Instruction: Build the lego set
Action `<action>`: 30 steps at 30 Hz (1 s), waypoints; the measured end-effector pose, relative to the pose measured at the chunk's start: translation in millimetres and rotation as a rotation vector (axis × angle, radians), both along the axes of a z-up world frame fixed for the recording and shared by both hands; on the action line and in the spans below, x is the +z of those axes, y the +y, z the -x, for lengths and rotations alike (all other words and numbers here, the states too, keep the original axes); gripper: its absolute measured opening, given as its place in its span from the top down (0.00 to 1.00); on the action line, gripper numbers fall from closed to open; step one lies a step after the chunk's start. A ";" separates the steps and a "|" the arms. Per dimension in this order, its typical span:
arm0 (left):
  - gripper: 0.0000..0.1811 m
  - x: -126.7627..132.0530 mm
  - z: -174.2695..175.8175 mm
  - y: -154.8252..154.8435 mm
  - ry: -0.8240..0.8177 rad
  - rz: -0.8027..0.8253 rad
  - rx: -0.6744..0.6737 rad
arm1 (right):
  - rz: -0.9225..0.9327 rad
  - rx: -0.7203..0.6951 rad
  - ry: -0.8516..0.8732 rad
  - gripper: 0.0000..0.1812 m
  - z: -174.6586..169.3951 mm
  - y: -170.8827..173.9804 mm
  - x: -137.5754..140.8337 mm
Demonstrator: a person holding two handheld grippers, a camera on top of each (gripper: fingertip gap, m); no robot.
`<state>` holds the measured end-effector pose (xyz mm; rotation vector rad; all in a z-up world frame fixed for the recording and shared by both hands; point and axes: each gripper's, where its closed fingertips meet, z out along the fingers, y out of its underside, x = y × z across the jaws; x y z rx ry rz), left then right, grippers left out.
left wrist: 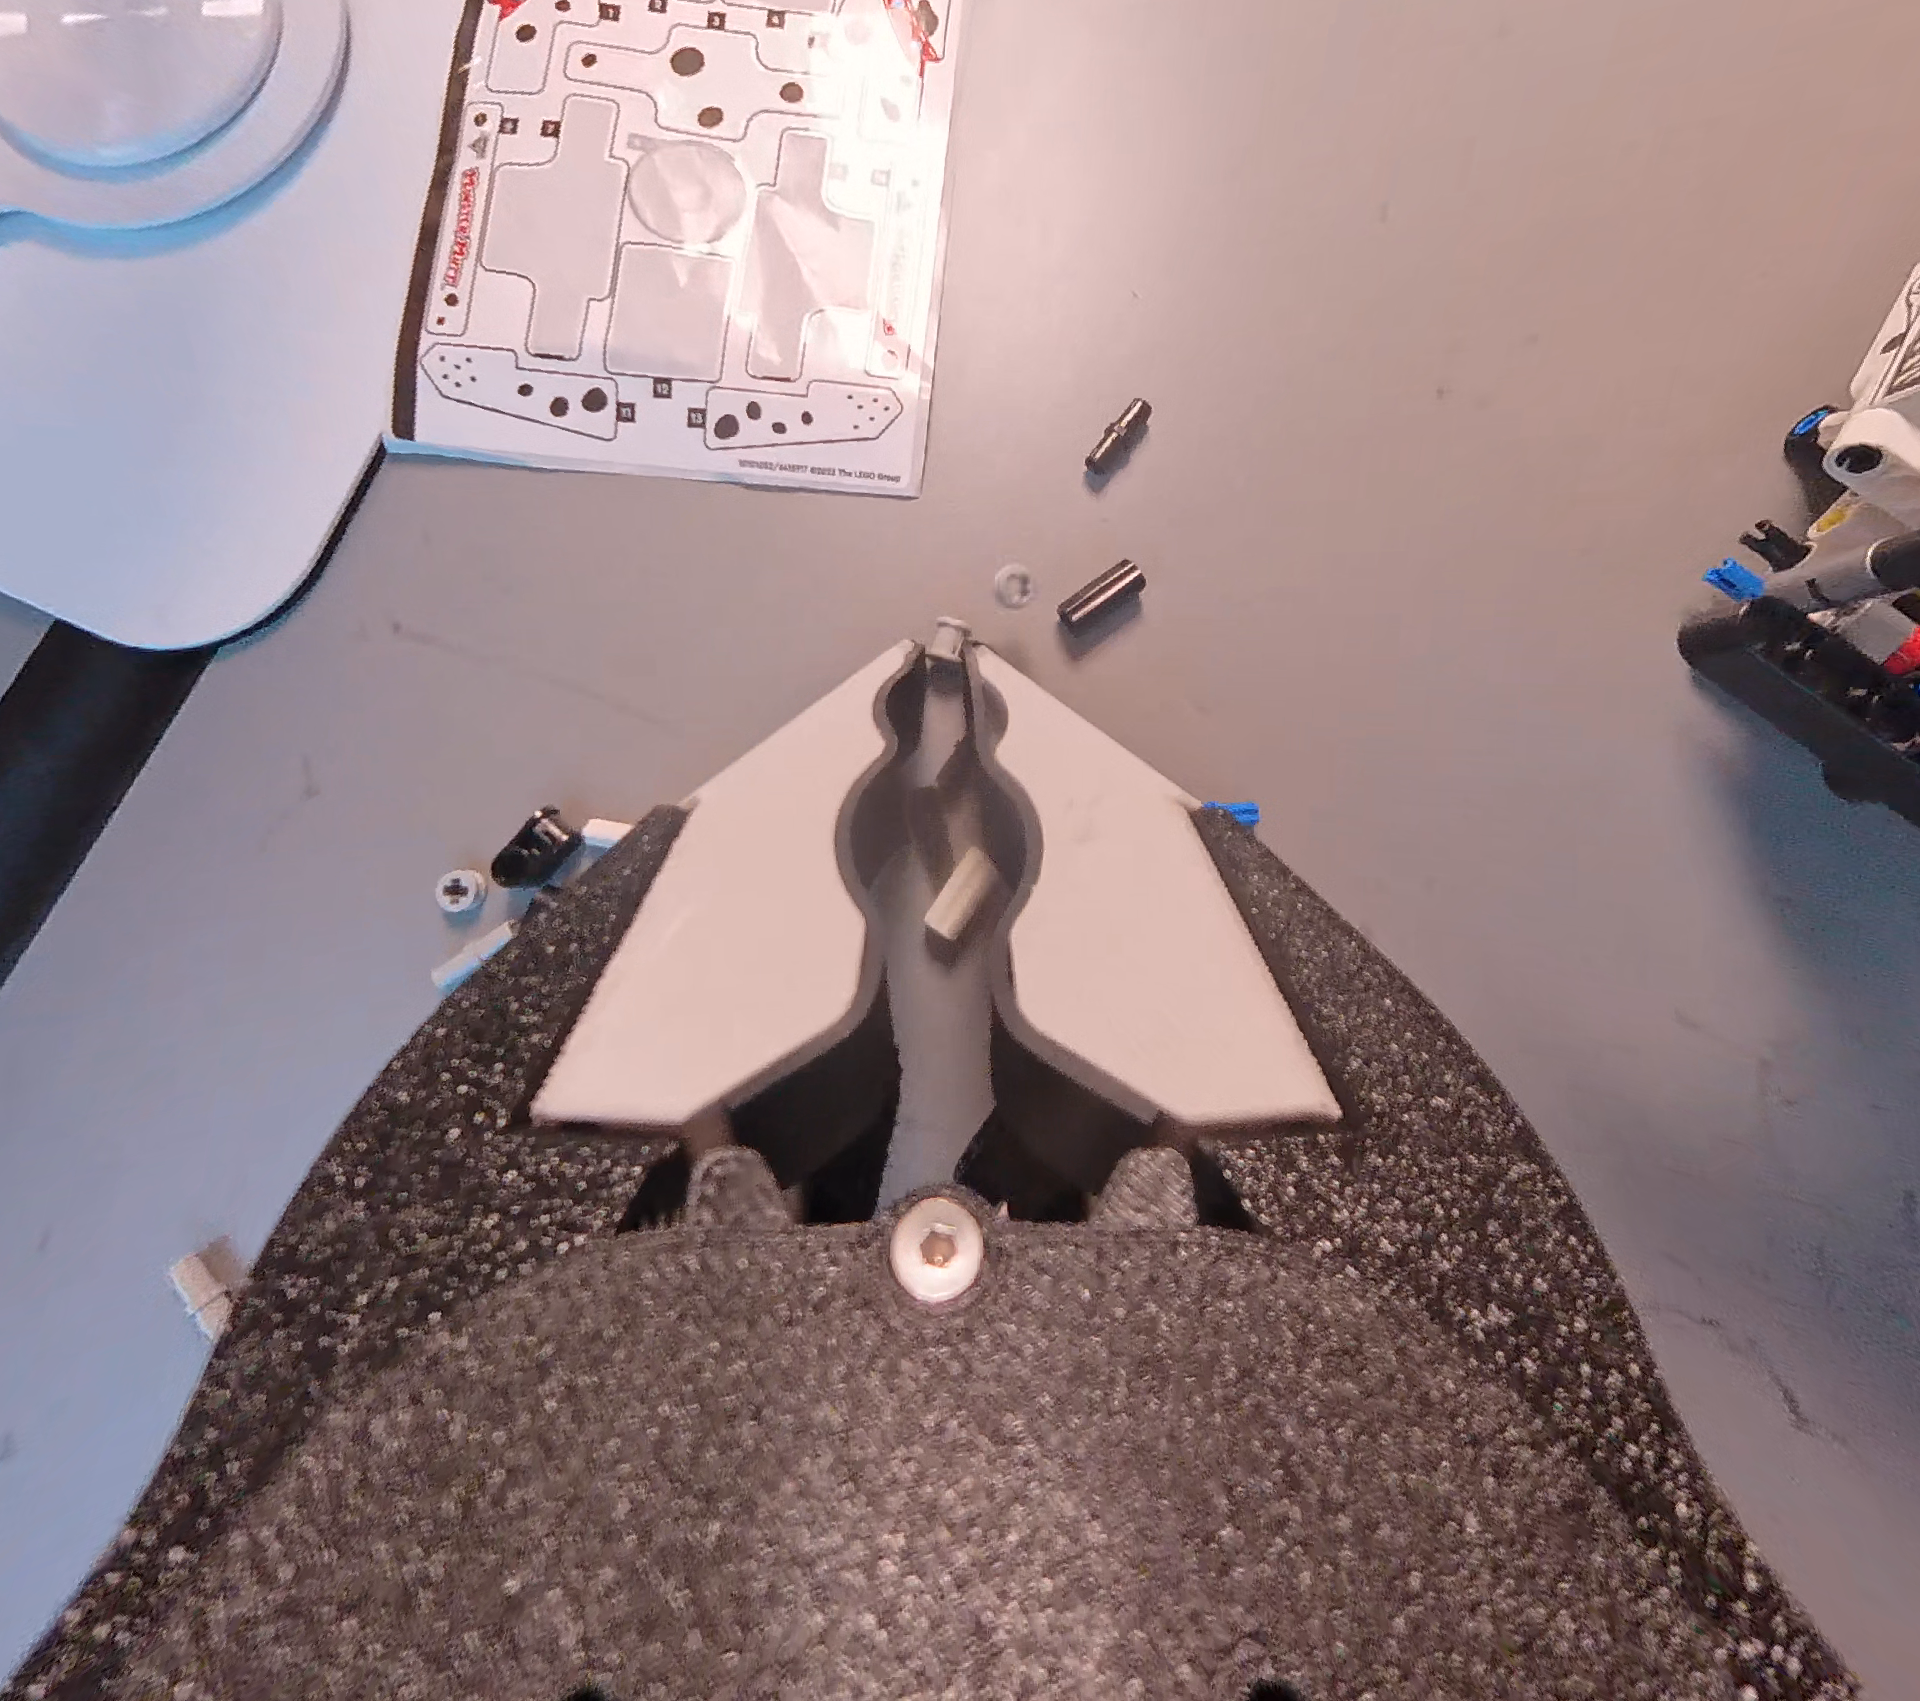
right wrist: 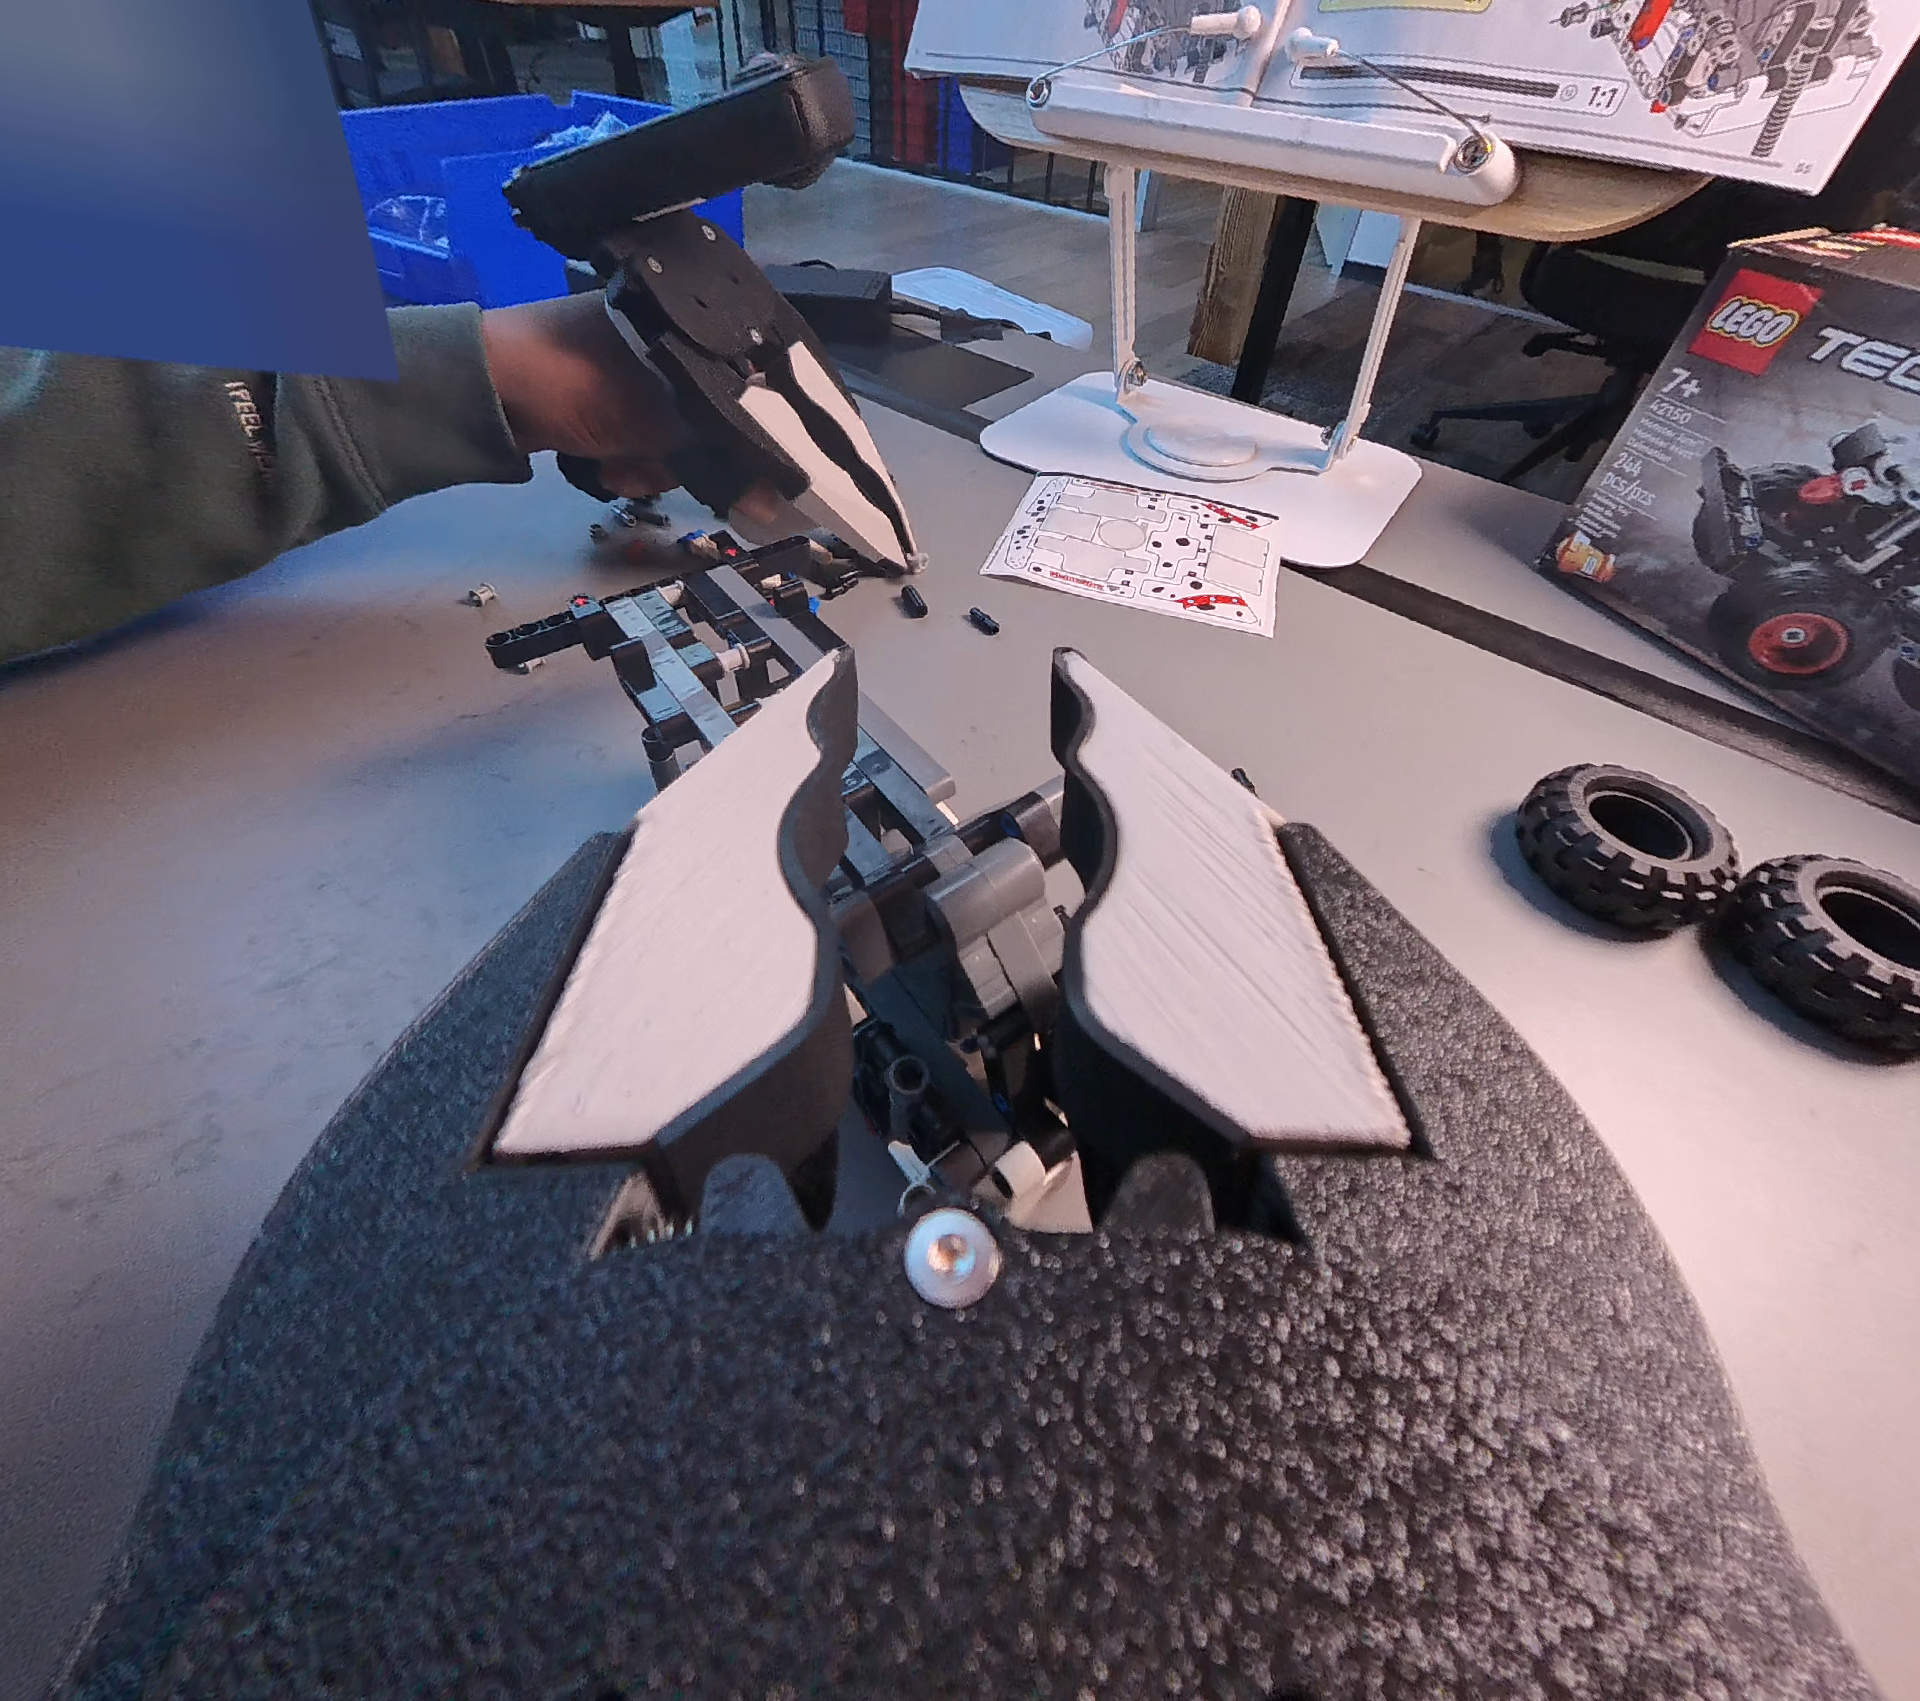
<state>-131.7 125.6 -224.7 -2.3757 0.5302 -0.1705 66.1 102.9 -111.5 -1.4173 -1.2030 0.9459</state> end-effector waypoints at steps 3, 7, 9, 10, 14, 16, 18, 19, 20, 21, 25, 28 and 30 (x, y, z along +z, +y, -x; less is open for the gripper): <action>0.97 3.0 1.5 0.9 0.019 -0.021 -0.002 | 0.000 0.000 -0.002 0.80 0.3 0.1 -0.9; 0.97 24.2 -4.1 -16.2 -0.008 -0.065 -0.005 | -0.005 0.003 -0.005 0.80 0.5 -0.7 -1.1; 0.97 35.2 -9.6 -38.8 -0.010 -0.080 -0.018 | -0.010 0.003 -0.002 0.80 0.2 -1.1 0.1; 0.97 38.5 -12.8 -52.9 -0.015 -0.077 -0.019 | -0.011 0.003 0.000 0.80 0.0 -1.3 0.9; 0.97 28.5 -27.9 -112.5 -0.026 -0.024 -0.009 | -0.014 0.011 0.004 0.80 0.7 -3.9 2.3; 0.97 15.1 -32.4 -134.8 -0.028 0.008 0.010 | -0.017 0.017 0.000 0.80 1.8 -6.0 1.4; 0.97 4.9 -33.6 -147.1 -0.027 0.022 0.034 | -0.020 0.022 -0.006 0.81 3.2 -8.3 -0.3; 0.97 1.2 -33.0 -150.6 -0.021 0.028 0.044 | -0.023 0.024 -0.010 0.81 4.0 -9.4 -1.3; 0.97 -1.0 -33.1 -152.7 -0.021 0.032 0.048 | -0.027 0.023 -0.015 0.81 4.6 -9.8 -2.2; 0.97 -1.2 -33.5 -152.9 -0.026 0.027 0.051 | -0.038 0.020 -0.018 0.81 4.7 -9.8 -2.7; 0.96 -1.4 -32.4 -152.4 -0.043 0.033 0.056 | -0.055 0.014 -0.026 0.81 4.5 -9.4 -3.7; 0.91 0.6 -31.1 -152.7 -0.056 0.024 0.060 | -0.051 0.012 -0.025 0.81 4.1 -8.3 -4.0; 0.90 6.8 -27.6 -151.1 -0.084 -0.005 0.083 | -0.046 0.012 -0.024 0.81 4.0 -7.7 -4.4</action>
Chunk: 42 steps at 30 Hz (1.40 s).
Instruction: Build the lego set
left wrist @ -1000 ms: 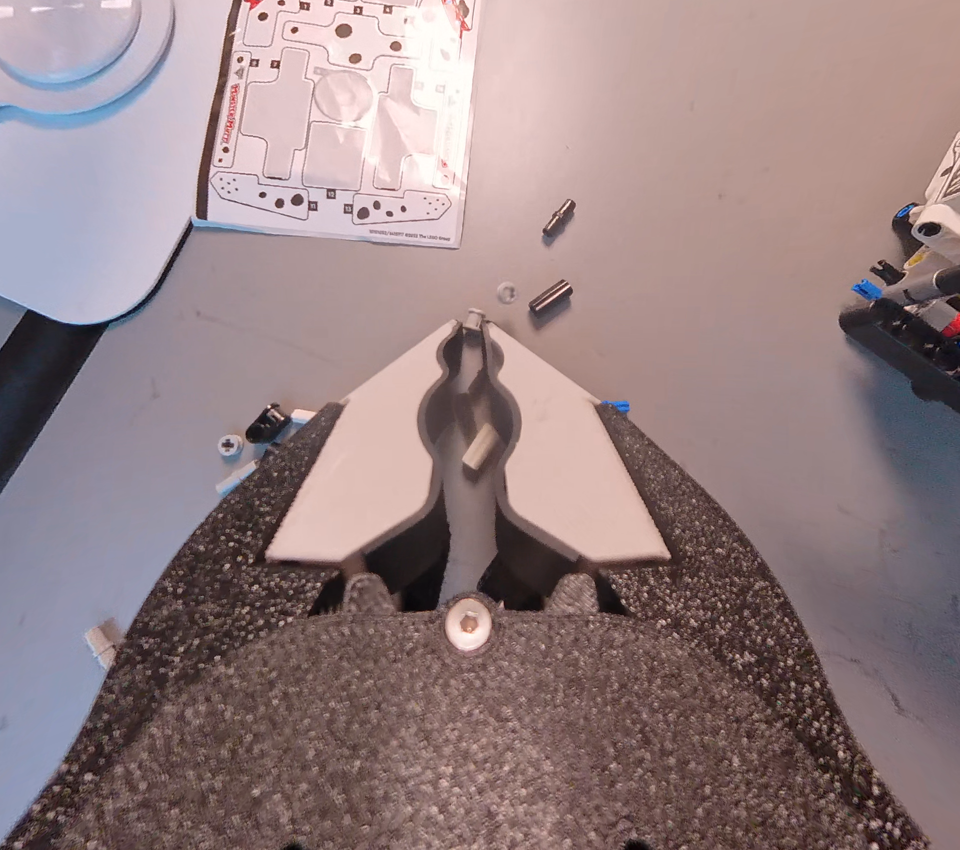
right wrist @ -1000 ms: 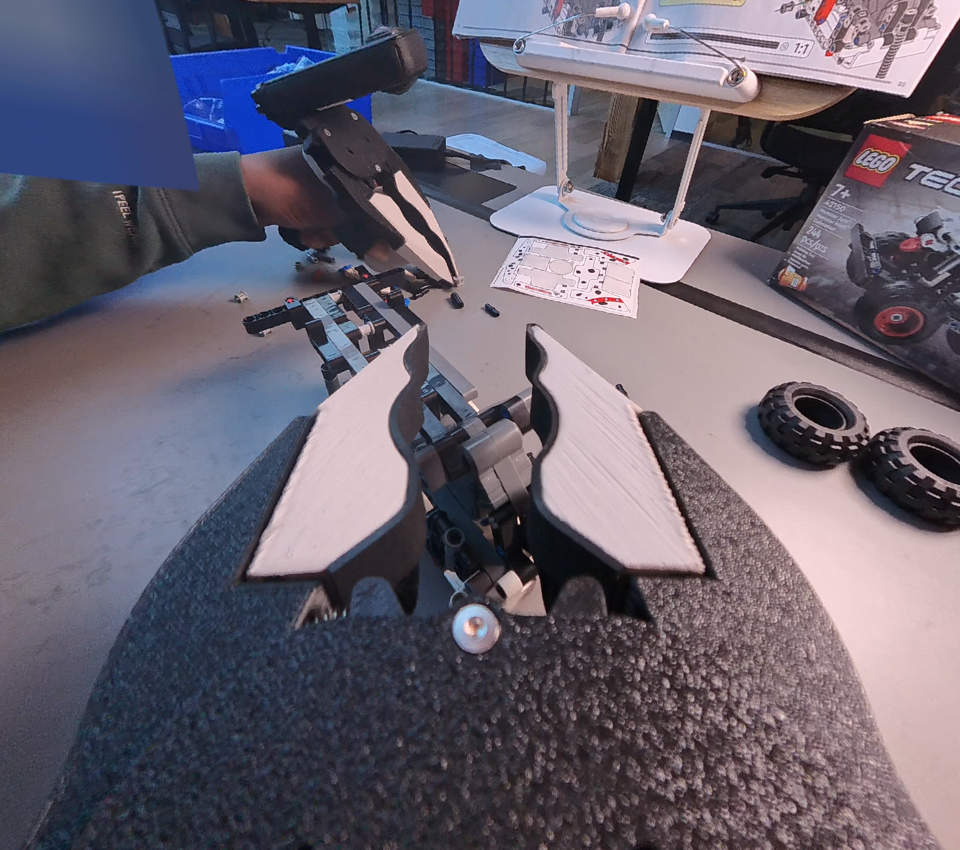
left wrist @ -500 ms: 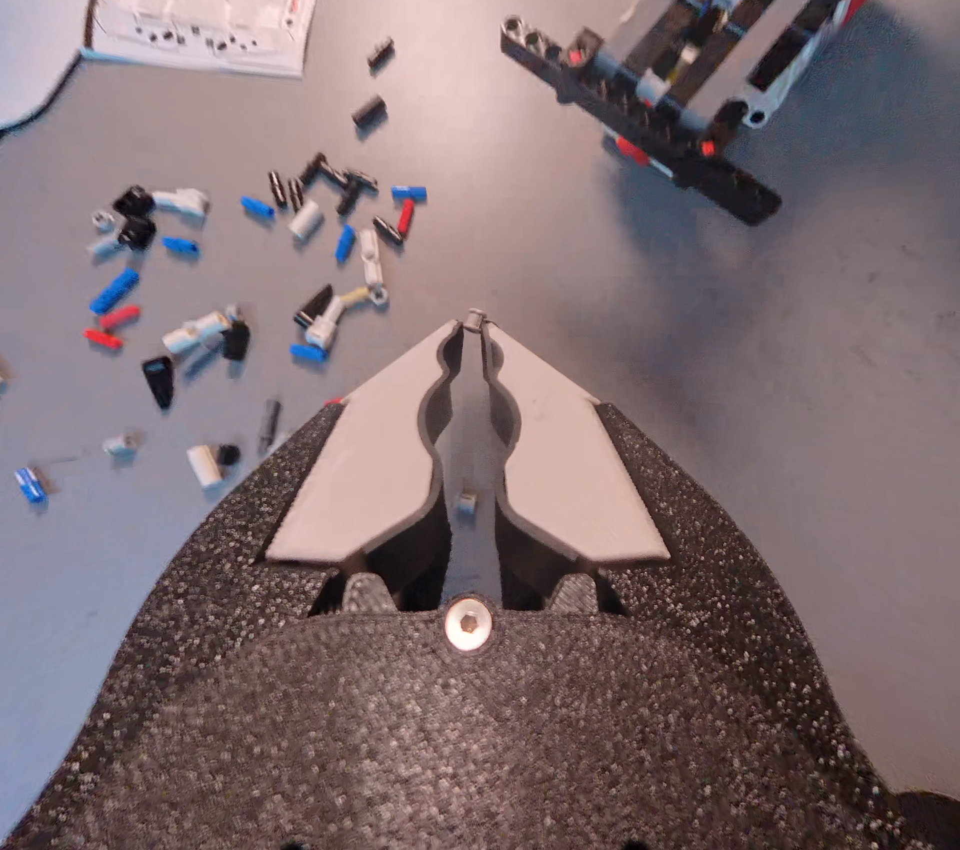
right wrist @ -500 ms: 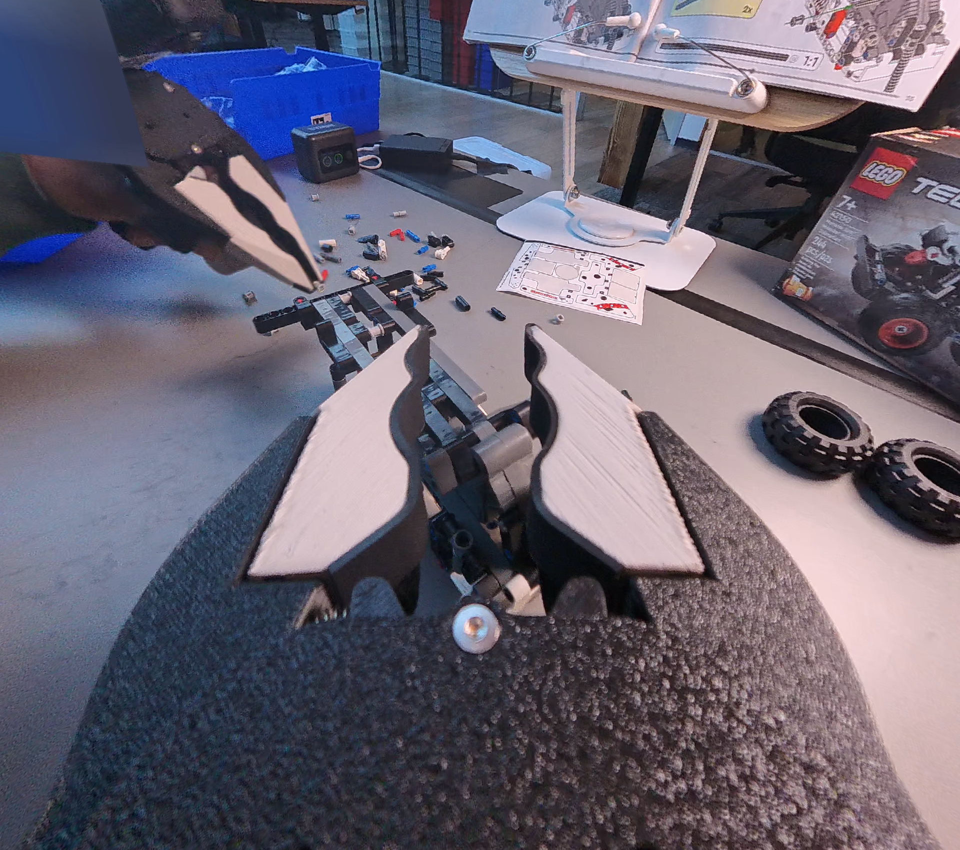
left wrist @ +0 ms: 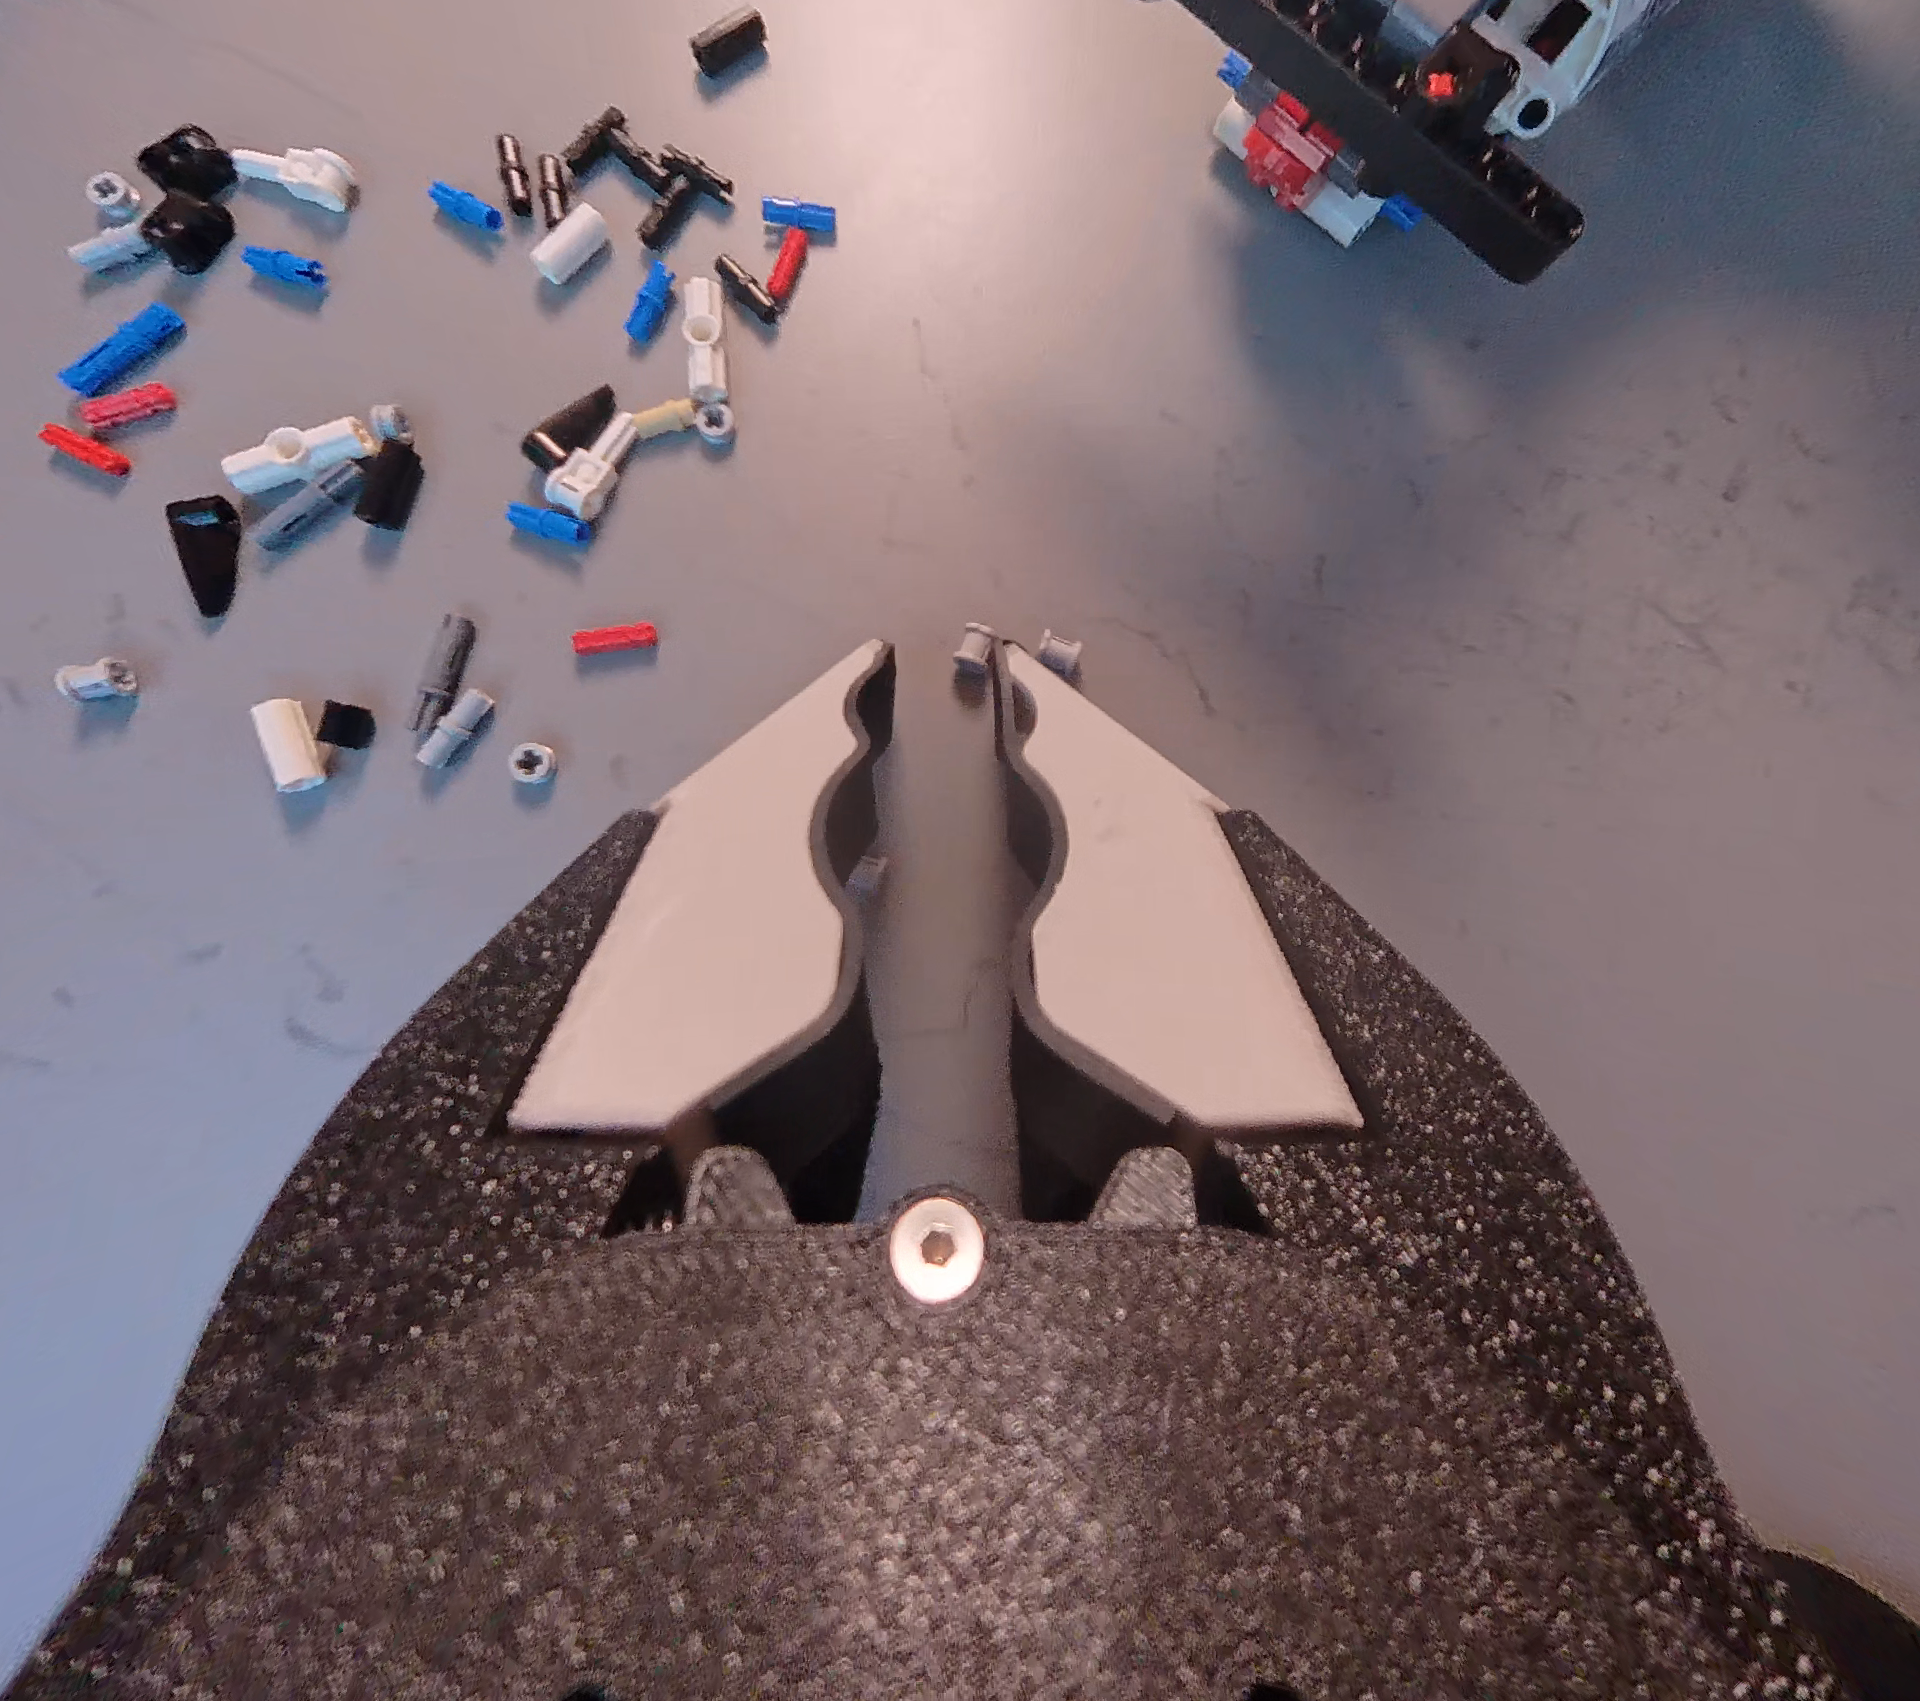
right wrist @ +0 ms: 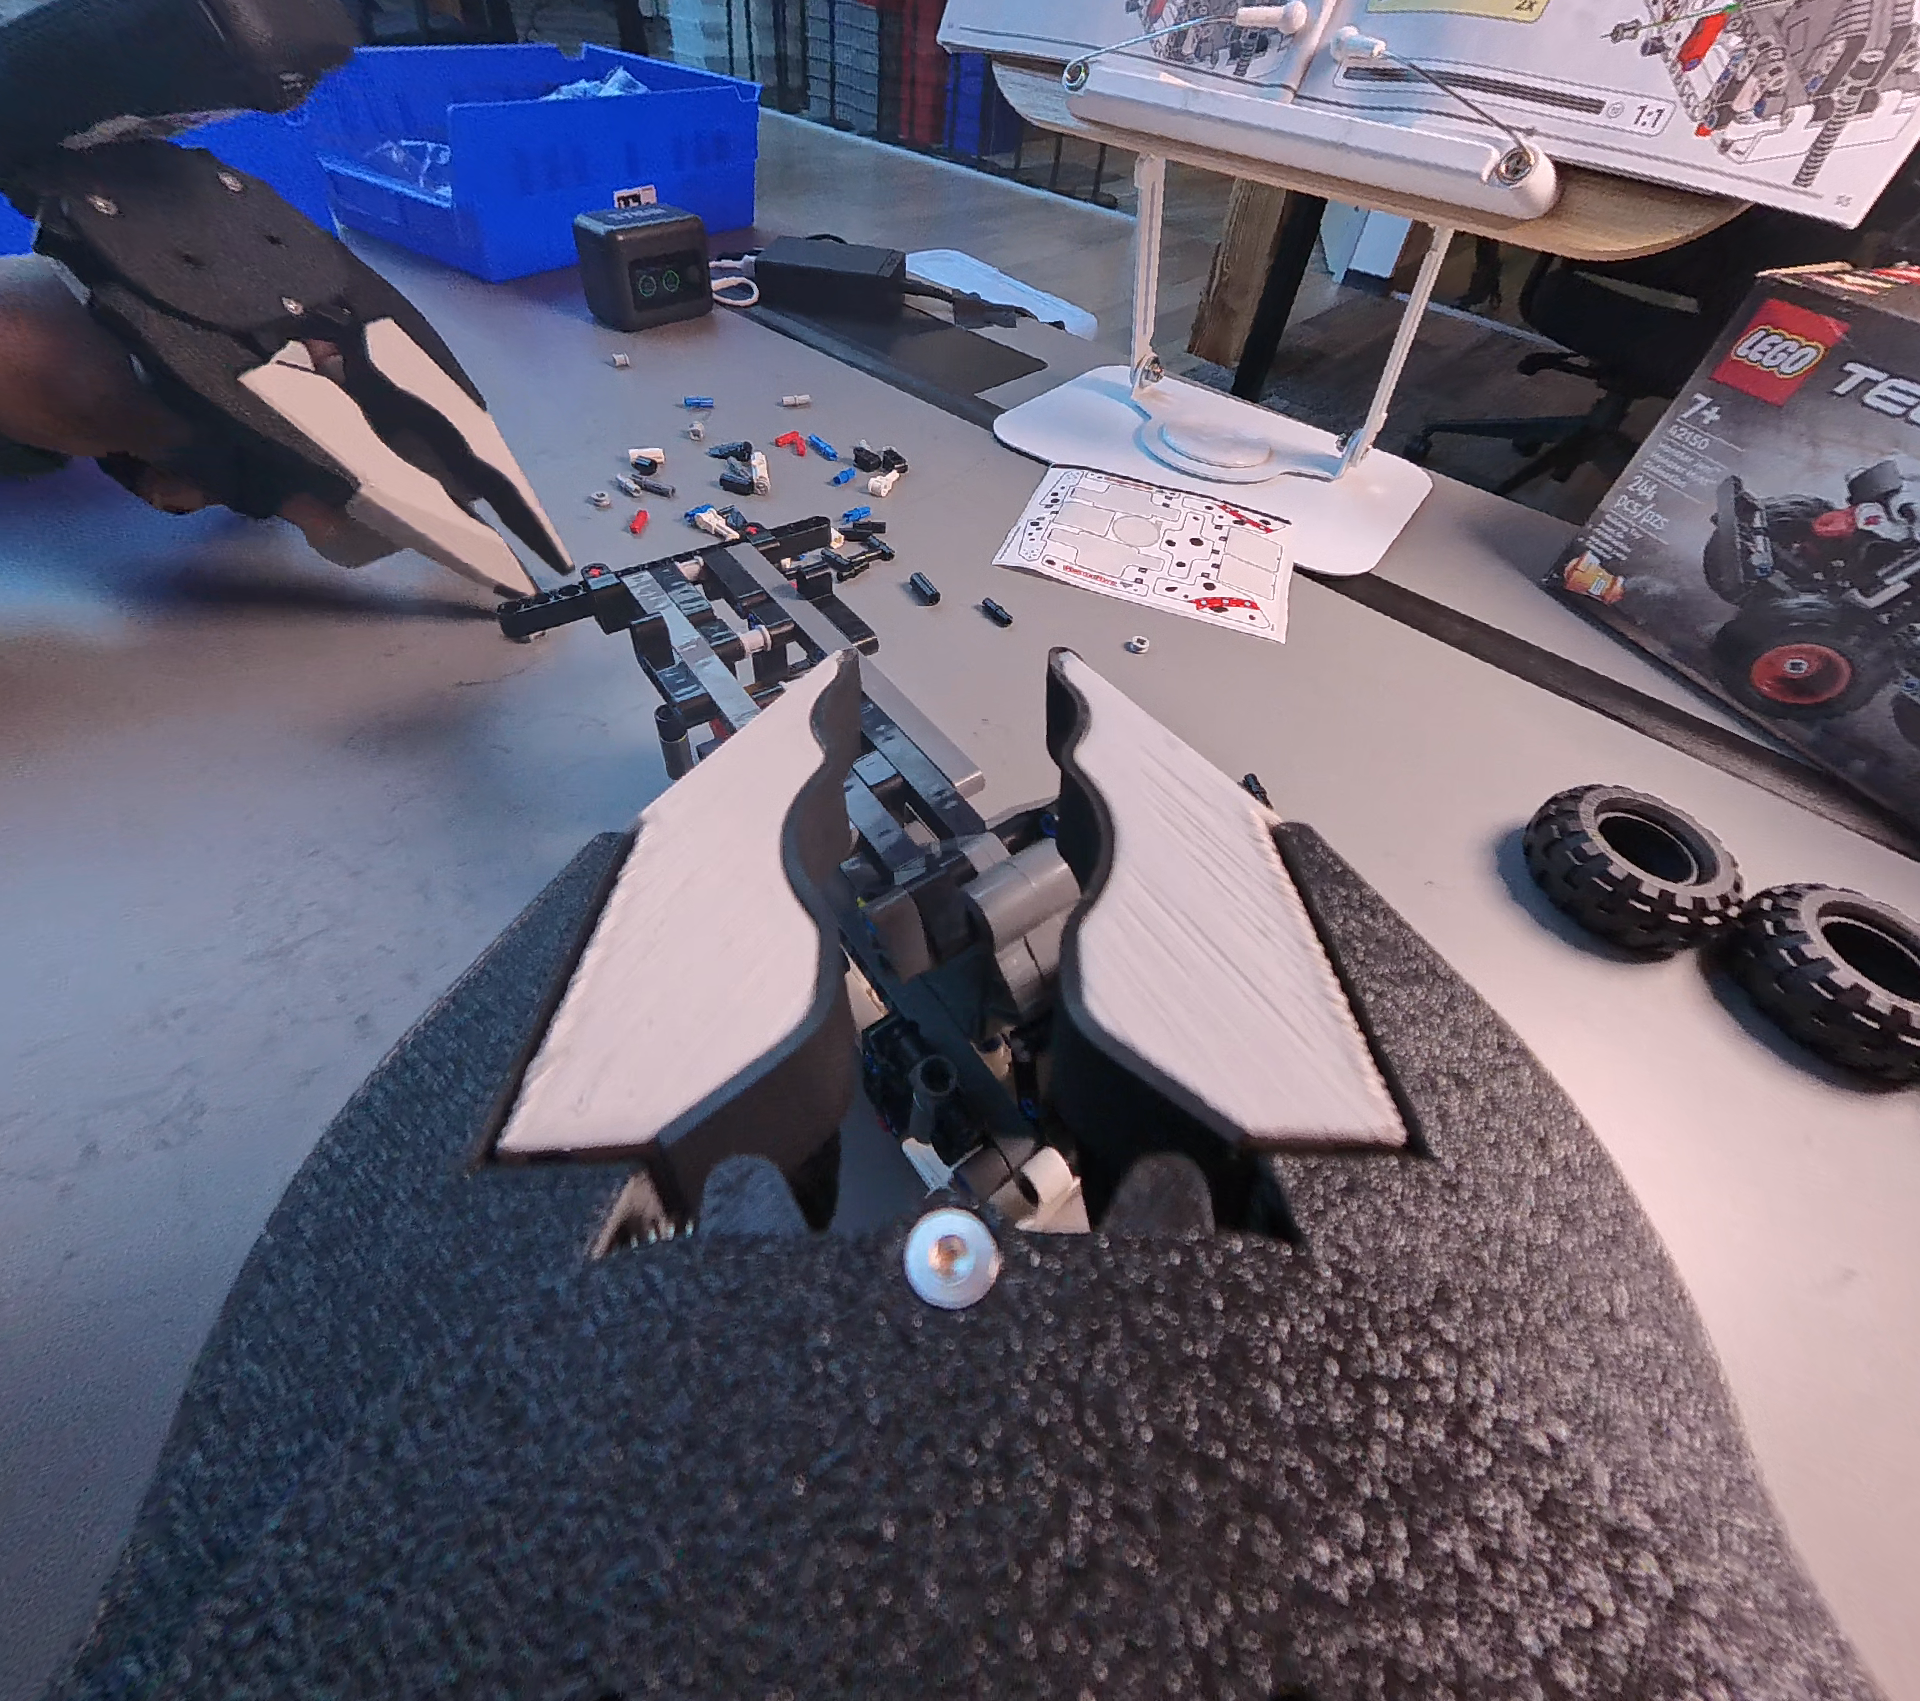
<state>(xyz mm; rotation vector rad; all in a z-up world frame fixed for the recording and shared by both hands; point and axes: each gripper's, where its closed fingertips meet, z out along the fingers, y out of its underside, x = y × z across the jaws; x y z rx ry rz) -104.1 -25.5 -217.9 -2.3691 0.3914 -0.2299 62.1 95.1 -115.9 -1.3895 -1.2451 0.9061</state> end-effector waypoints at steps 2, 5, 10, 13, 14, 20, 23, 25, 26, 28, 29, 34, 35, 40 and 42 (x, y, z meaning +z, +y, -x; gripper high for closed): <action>0.90 7.4 9.6 1.8 -0.018 -0.035 0.045 | 0.006 0.002 0.001 0.81 -0.2 0.1 0.0; 0.90 16.5 34.4 5.4 -0.028 -0.094 0.156 | 0.014 0.006 0.006 0.81 -0.7 0.1 1.0; 0.90 23.8 90.8 12.5 -0.026 -0.181 0.405 | 0.019 0.012 0.011 0.81 -0.9 -0.7 2.0; 0.90 17.6 124.0 17.9 0.010 -0.175 0.512 | 0.020 0.018 0.012 0.81 -0.6 -2.2 2.2; 0.90 14.6 130.4 21.4 0.008 -0.166 0.524 | 0.018 0.019 0.012 0.81 -0.5 -2.6 2.4; 0.90 3.2 148.4 40.5 0.036 -0.129 0.525 | 0.006 0.015 0.011 0.81 -1.9 -1.6 3.5; 0.89 3.1 148.7 47.3 0.059 -0.132 0.502 | 0.010 0.014 0.018 0.81 -2.8 -0.7 5.0; 0.90 0.7 149.2 50.3 0.075 -0.115 0.494 | 0.014 0.017 0.017 0.81 -2.6 -0.9 4.2; 0.92 -1.9 149.6 50.9 0.084 -0.100 0.488 | 0.013 0.018 0.014 0.81 -2.4 -1.2 3.6; 0.94 -6.3 147.6 52.0 0.084 -0.074 0.468 | 0.007 0.018 0.011 0.81 -2.5 -1.2 3.3; 0.96 -5.8 147.2 52.9 0.089 -0.078 0.461 | 0.006 0.017 0.012 0.81 -2.8 -0.9 3.7; 0.96 19.0 126.3 49.5 0.058 -0.149 0.374 | 0.006 0.011 0.016 0.81 -4.2 1.1 4.7; 0.96 30.8 106.5 46.3 0.032 -0.186 0.296 | 0.004 0.009 0.017 0.81 -4.4 1.3 5.2; 0.96 35.8 -2.5 5.7 0.020 -0.216 -0.080 | 0.003 0.001 0.020 0.81 -5.9 3.6 6.0; 0.96 23.1 -20.9 -6.2 0.038 -0.186 -0.105 | 0.007 0.004 0.019 0.81 -5.3 2.7 5.4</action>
